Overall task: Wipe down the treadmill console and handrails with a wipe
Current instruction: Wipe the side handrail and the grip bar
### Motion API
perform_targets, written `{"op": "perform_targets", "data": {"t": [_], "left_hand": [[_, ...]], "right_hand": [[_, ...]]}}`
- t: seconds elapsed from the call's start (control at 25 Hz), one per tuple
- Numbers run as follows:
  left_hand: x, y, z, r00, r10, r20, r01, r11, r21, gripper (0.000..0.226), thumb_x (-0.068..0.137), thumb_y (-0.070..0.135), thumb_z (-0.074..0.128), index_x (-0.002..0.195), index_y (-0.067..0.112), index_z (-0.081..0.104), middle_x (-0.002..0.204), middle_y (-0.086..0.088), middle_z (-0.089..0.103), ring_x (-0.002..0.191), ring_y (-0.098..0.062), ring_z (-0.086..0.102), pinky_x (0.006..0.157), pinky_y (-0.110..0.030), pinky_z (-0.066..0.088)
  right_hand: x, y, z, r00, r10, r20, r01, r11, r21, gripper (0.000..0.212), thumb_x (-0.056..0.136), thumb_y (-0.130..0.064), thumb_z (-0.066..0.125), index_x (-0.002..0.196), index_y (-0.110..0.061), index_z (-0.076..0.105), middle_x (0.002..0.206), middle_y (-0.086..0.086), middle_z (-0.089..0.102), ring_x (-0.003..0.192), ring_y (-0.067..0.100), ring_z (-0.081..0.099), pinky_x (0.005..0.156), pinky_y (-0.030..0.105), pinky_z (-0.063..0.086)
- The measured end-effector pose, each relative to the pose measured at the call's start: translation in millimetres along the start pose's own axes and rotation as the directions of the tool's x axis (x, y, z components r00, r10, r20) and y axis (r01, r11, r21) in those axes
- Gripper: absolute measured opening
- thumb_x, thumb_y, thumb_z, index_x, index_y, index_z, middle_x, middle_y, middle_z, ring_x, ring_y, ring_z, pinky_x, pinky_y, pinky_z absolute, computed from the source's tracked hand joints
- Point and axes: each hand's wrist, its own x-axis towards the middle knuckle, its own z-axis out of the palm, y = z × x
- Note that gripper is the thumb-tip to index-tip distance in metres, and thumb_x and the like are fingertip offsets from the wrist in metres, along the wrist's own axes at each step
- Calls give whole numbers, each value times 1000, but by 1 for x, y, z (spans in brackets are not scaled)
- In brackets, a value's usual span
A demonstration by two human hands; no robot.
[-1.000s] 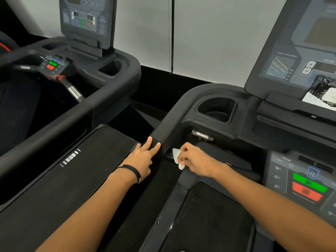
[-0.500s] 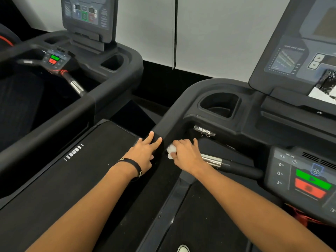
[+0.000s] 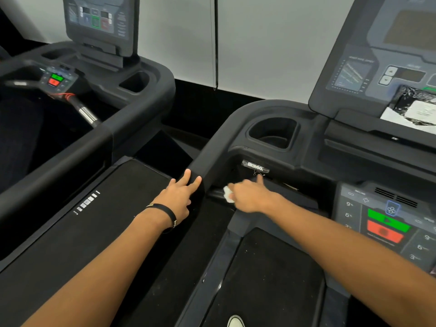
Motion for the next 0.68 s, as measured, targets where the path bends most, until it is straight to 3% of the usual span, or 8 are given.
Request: {"op": "perform_targets", "data": {"t": [0.12,0.24,0.36,0.52,0.68], "left_hand": [[1,-2,2,1000,-14,2,14,1000,-5,79,96,5,47,152,39,3,161,6,-14,148,-33,4,112,-44,33],[2,-5,3,1000,-17,5,17,1000,-2,79,96,6,47,152,40,4,161,8,-15,148,-32,3,112,-45,31],[3,-5,5,1000,-3,-12,3,1000,-6,79,96,5,47,152,40,4,161,9,-15,148,-31,3,111,-43,31],[3,-5,4,1000,3,-7,-3,1000,-6,78,97,6,47,152,40,4,161,8,-15,148,-32,3,111,-43,33],[2,-4,3,1000,13,-12,-13,1000,4,78,97,6,47,153,39,3,161,7,-15,148,-32,3,109,-41,35]], "right_hand": [[32,-34,2,1000,14,22,-13,1000,-1,37,92,-17,45,127,-9,53,130,17,56,126,40,48,110,74,12],[20,-26,18,996,18,-89,-24,997,-73,49,94,-20,45,140,-4,42,133,16,53,129,37,45,113,73,4],[-20,14,34,971,24,-237,-64,985,-160,46,94,-23,44,137,-7,43,129,10,56,125,32,47,115,72,1],[-88,90,49,969,60,-240,-117,967,-229,46,98,-25,39,142,-13,39,124,4,58,127,28,47,116,65,-1],[-144,146,64,932,-64,-356,-103,896,-431,42,88,-17,40,124,-6,58,98,6,67,118,35,59,119,52,-6]]}}
